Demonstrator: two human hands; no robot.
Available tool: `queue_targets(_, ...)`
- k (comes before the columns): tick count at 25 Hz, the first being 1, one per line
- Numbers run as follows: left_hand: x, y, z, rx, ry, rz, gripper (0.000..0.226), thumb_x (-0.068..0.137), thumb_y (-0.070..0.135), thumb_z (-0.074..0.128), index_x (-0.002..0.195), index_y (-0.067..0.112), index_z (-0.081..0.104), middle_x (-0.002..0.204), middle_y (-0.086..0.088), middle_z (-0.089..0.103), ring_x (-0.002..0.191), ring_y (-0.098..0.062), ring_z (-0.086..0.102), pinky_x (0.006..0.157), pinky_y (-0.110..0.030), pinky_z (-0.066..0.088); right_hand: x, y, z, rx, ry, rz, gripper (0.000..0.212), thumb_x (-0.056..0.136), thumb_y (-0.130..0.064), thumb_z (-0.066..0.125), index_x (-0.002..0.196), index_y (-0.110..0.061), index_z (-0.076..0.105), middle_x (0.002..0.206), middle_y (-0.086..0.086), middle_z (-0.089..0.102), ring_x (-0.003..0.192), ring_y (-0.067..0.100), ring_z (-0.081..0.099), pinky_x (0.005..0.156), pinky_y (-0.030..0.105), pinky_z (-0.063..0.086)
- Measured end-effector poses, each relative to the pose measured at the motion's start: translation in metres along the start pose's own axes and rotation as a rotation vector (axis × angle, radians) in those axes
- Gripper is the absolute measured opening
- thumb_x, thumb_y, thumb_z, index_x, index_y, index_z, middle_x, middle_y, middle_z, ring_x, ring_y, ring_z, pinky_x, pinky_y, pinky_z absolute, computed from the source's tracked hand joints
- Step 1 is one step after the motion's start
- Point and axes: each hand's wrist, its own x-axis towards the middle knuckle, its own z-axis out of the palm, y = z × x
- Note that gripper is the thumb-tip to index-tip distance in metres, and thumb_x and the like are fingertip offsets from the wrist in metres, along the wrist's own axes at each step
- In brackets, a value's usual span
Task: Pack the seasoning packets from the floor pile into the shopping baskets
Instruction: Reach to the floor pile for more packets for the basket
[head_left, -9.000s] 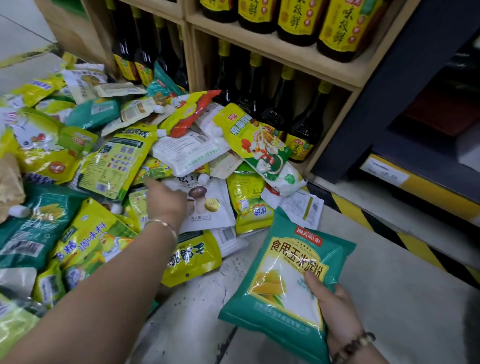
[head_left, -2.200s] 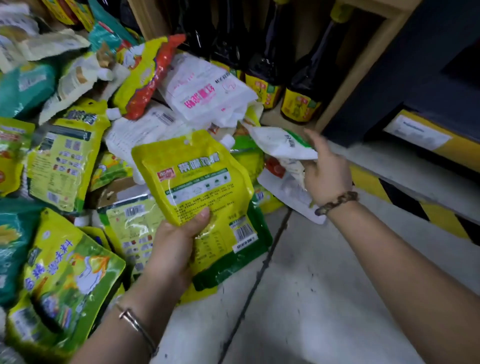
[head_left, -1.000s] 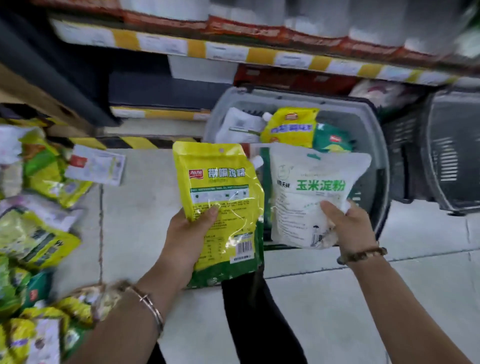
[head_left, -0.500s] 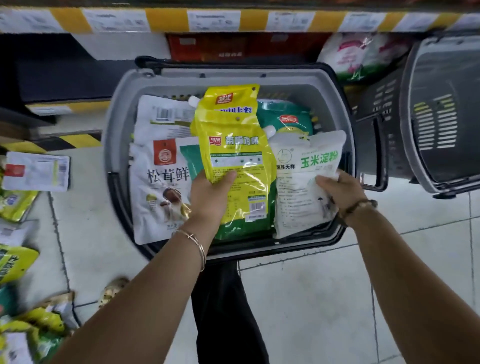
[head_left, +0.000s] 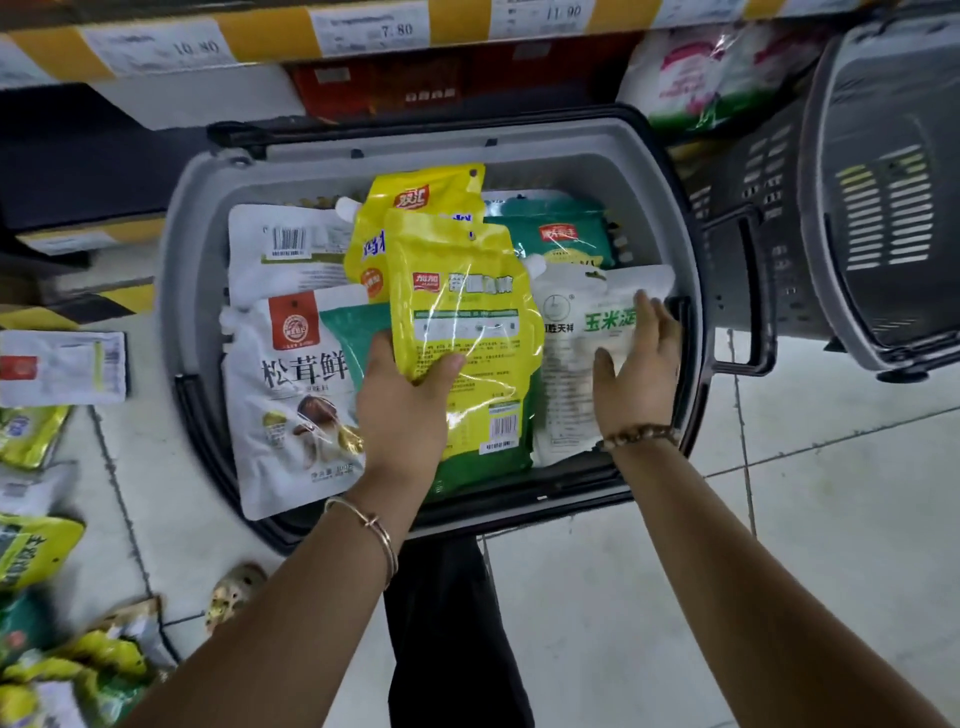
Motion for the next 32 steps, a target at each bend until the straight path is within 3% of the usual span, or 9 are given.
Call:
queue_targets(2,0.016,0.017,0.010,-0.028,-0.022,0.079,0.032,0.083,0.019,0.071,0.108,0.015,0.051,0.087,0.024,0.055,0.071,0.024,0.052,0.061,0.002,0.038,-0.003,-0.001,0.001,0.051,-0.047,-0.063,0.062,0.089,-0.004,0.053,0.144,-0.018,0.030,0.151,0.007,0.025,0.136,0.021,0.030,0.106,0.029,0.030)
queue_targets(5,0.052,0.050,0.040,-0.027,-0.069,0.087,0.040,0.088,0.019,0.065,0.121,0.006,0.048,0.114,0.008,0.061,0.094,0.014,0.057,0.069,0.004,0.039,0.005,-0.002,0.000,0.273,0.112,0.016,0.043,0.092,-0.001,0.046,0.135,-0.009,0.044,0.137,0.009,0.044,0.125,0.022,0.044,0.104,0.029,0.036)
queue_targets(8,0.072,0.063,0.073,0.117,-0.226,0.023,0.049,0.093,0.015,0.059,0.136,0.004,0.038,0.132,-0.009,0.053,0.090,0.001,0.060,0.058,0.001,0.038,0.015,-0.013,-0.004,0.408,0.221,0.052,0.039,0.094,-0.008,0.045,0.133,-0.006,0.045,0.132,0.009,0.048,0.122,0.022,0.047,0.102,0.030,0.038)
queue_targets(11,0.069,0.068,0.088,0.310,-0.298,0.048,0.061,0.090,0.014,0.062,0.140,0.004,0.029,0.135,-0.013,0.050,0.118,-0.027,0.052,0.079,-0.022,0.041,0.025,-0.023,-0.006,0.193,0.145,-0.162,0.046,0.091,-0.011,0.049,0.136,-0.005,0.041,0.140,0.017,0.039,0.128,0.029,0.040,0.103,0.035,0.036)
queue_targets(14,0.047,0.065,0.069,0.422,-0.193,0.318,0.076,0.084,0.014,0.067,0.147,0.010,0.024,0.141,-0.011,0.041,0.129,-0.026,0.040,0.096,-0.026,0.037,0.036,-0.040,0.001,-0.014,-0.038,-0.249,0.061,0.091,-0.036,0.048,0.145,-0.016,0.028,0.152,0.016,0.023,0.139,0.032,0.023,0.111,0.051,0.024)
queue_targets(18,0.028,0.021,0.028,0.857,-0.058,0.506,0.073,0.087,0.042,0.057,0.146,0.012,0.029,0.153,-0.016,0.024,0.143,-0.035,0.017,0.115,-0.050,0.013,0.046,-0.036,0.014,-0.341,-0.311,-0.337,0.067,0.088,-0.065,0.021,0.147,-0.038,0.005,0.158,-0.002,-0.003,0.144,0.020,-0.007,0.114,0.048,-0.003)
queue_targets(23,0.043,-0.010,0.025,1.200,-0.150,0.510,0.093,0.085,0.070,0.037,0.151,0.010,0.012,0.157,-0.020,0.010,0.145,-0.036,0.003,0.114,-0.052,-0.005,0.030,0.006,0.013,-0.474,-0.305,-0.333,0.067,0.082,-0.071,0.009,0.140,-0.044,-0.013,0.157,-0.004,-0.005,0.144,0.021,-0.007,0.115,0.045,-0.007)
queue_targets(28,0.053,-0.015,0.030,1.231,-0.136,0.539,0.094,0.080,0.071,0.031,0.149,0.008,0.019,0.155,-0.022,0.017,0.143,-0.039,0.015,0.113,-0.055,-0.002,0.031,0.003,0.029,-0.519,-0.268,-0.306,0.067,0.084,-0.068,0.012,0.138,-0.041,-0.017,0.157,0.003,-0.008,0.144,0.025,-0.007,0.112,0.046,-0.008)
queue_targets(32,0.051,-0.012,0.027,1.162,-0.196,0.500,0.095,0.083,0.070,0.035,0.152,0.013,0.004,0.158,-0.017,-0.002,0.146,-0.034,-0.003,0.112,-0.051,-0.013,0.030,-0.004,0.020,-0.548,-0.308,-0.307,0.069,0.090,-0.060,0.024,0.147,-0.034,-0.004,0.157,0.006,-0.001,0.144,0.028,0.001,0.114,0.048,0.002)
